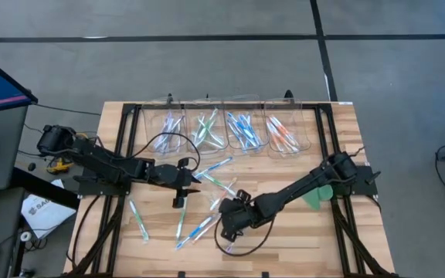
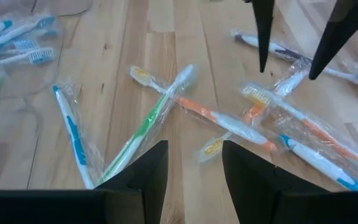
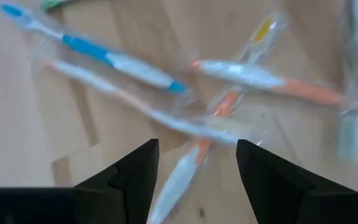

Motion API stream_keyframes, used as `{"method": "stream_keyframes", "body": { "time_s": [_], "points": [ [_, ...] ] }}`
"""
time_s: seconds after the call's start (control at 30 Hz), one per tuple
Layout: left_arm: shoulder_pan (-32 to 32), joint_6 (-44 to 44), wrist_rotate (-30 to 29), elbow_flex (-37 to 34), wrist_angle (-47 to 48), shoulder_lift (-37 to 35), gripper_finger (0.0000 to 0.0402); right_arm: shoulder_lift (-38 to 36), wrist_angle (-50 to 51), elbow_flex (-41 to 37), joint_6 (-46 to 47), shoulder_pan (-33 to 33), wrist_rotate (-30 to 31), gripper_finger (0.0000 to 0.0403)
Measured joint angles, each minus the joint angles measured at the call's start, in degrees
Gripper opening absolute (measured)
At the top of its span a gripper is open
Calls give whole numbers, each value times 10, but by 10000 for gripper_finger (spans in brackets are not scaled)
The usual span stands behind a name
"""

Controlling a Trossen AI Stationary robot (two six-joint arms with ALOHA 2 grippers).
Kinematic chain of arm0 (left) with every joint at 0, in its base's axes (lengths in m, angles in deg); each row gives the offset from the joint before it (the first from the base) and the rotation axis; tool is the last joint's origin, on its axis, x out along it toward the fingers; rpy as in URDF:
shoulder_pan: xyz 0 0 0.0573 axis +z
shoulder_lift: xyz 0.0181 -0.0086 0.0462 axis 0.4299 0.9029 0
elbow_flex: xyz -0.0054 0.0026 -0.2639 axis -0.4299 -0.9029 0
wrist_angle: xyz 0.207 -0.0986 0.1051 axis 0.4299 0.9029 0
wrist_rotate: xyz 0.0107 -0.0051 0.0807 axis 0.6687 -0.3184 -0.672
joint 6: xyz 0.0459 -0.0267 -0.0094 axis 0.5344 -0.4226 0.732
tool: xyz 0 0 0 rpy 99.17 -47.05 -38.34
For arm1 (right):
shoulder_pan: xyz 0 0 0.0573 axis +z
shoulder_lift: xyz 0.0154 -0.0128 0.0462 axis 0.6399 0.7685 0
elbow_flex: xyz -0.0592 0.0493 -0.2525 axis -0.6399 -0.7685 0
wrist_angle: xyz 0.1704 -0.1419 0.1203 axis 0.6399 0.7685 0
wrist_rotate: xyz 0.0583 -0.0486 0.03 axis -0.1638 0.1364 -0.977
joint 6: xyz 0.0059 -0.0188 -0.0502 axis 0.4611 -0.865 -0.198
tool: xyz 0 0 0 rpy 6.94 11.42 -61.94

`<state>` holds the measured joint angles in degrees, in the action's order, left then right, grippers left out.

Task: Pick & Place Toothbrushes
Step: Put the orange toothbrush into the right transparent bin

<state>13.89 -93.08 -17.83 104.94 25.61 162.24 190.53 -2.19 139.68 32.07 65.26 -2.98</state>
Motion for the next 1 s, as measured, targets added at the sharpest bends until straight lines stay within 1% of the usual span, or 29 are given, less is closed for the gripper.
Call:
{"method": "stream_keyframes", "body": {
  "time_s": [0.2, 0.53, 0.77, 0.83, 0.9, 1.0],
  "points": [
    [0, -3, 0, 0, 0, 0, 144, 0, 17, 0, 56, 1, -7, 211],
    [0, -3, 0, 0, -3, 0, 144, 0, 20, 0, 81, 12, -9, 261],
    [0, -3, 0, 0, -3, 0, 144, 13, 21, -1, 90, 16, -8, 263],
    [0, -3, 0, 0, -3, 0, 144, 26, -1, 1, 90, 16, -12, 263],
    [0, -3, 0, 0, -4, 0, 144, 31, 9, -1, 90, 15, -16, 263],
    [0, -3, 0, -1, -4, 0, 144, 49, -15, 1, 91, 12, -16, 263]
  ]
}}
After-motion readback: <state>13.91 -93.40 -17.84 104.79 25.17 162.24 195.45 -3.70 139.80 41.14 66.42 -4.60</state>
